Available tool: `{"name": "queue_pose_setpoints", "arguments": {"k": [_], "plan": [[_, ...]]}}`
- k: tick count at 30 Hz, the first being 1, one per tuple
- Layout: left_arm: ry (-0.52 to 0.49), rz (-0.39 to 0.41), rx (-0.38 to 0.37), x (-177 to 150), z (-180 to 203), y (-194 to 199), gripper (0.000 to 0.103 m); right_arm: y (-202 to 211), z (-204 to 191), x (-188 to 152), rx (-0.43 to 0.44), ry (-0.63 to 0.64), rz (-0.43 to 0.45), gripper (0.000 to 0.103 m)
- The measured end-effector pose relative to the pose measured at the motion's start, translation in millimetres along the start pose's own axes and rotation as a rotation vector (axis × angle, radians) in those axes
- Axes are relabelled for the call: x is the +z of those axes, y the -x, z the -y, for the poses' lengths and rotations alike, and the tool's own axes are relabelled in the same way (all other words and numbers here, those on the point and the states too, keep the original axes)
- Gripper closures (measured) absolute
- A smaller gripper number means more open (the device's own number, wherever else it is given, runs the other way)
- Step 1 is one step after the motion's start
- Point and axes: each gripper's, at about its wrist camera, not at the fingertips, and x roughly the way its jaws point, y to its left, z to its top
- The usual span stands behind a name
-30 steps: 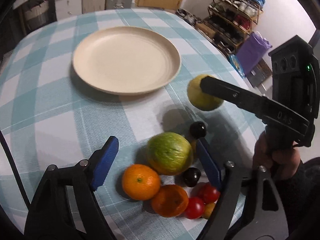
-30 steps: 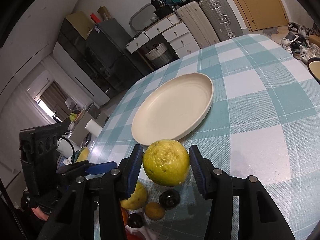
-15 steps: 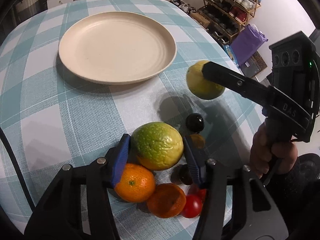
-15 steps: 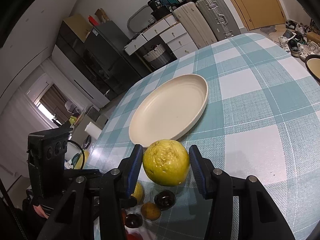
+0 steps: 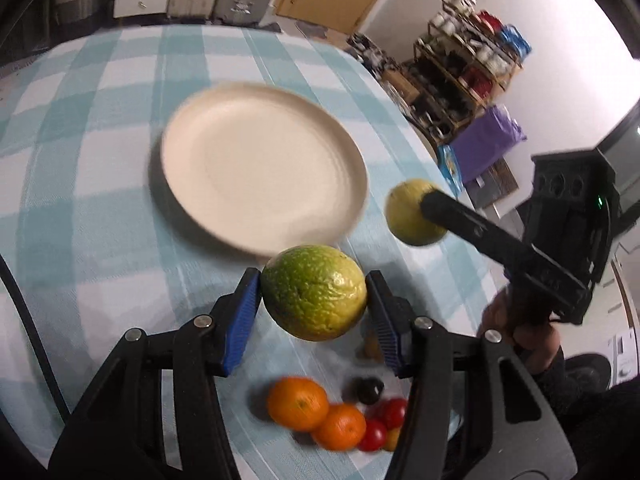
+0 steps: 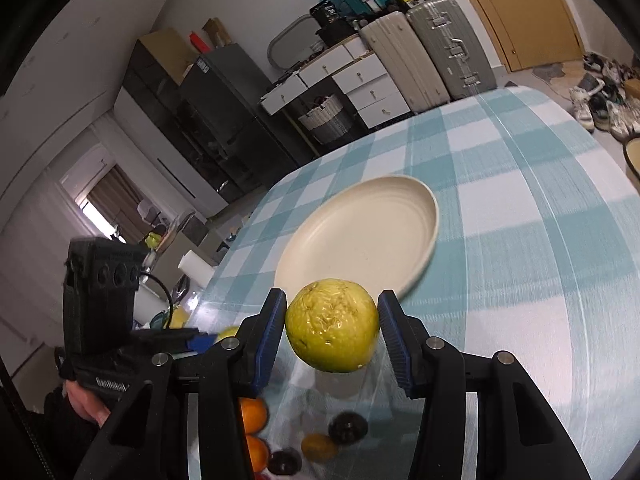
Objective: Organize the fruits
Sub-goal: 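Carry both citrus fruits onto the cream plate and open both grippers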
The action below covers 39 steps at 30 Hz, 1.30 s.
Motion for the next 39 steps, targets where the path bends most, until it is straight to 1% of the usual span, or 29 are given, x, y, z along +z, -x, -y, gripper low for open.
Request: {"name": "queue_pose_setpoints", "arguments": {"k": [4,7,11,16,18,20,23,28,29,33,39], "plan": [[0.033,0.052,0.001,32.5,-13.8,9.1,0.052,-6.8,-6.3,22.1,0.016,0.024,0.001,0.054],[0.058,0.070,-0.016,53.2,-22.2,8.8,0.053,-12.0,-10.1,36.8,0.013,0.042,0.002,0.054],[0.084,0.080,-0.029,79.3,-32.7,-1.7,0.053,-19.0,-7.0,57.5,0.010,0.029,0.011,0.054],[0.146,0.079,-0.062,106.3,-48.7,-23.3,0.052,-37.6,2.5,76.3,0.014,0.000,-0.005,0.054],[0.164,0.070,-0.072,111.7,-53.5,-34.0,0.053,-44.2,8.6,83.7,0.020,-0.026,-0.007,0.054],[0.177,0.062,-0.083,117.9,-58.1,-44.9,0.053,-51.7,14.0,91.0,0.005,-0.038,-0.007,0.054],[0.181,0.051,-0.072,125.2,-62.4,-60.3,0.052,-63.9,20.5,99.0,0.008,-0.052,-0.013,0.054],[0.221,0.038,-0.086,132.7,-75.8,-80.2,0.052,-91.4,33.3,107.5,0.015,-0.091,-0.034,0.054],[0.224,0.037,-0.095,134.1,-77.5,-83.5,0.052,-96.3,35.4,107.3,0.012,-0.100,-0.040,0.054],[0.230,0.038,-0.094,137.6,-81.8,-92.4,0.052,-112.9,45.9,103.8,0.012,-0.142,-0.061,0.054],[0.249,0.025,-0.109,143.5,-85.9,-105.3,0.052,-130.0,55.4,101.8,-0.003,-0.164,-0.081,0.054]]}}
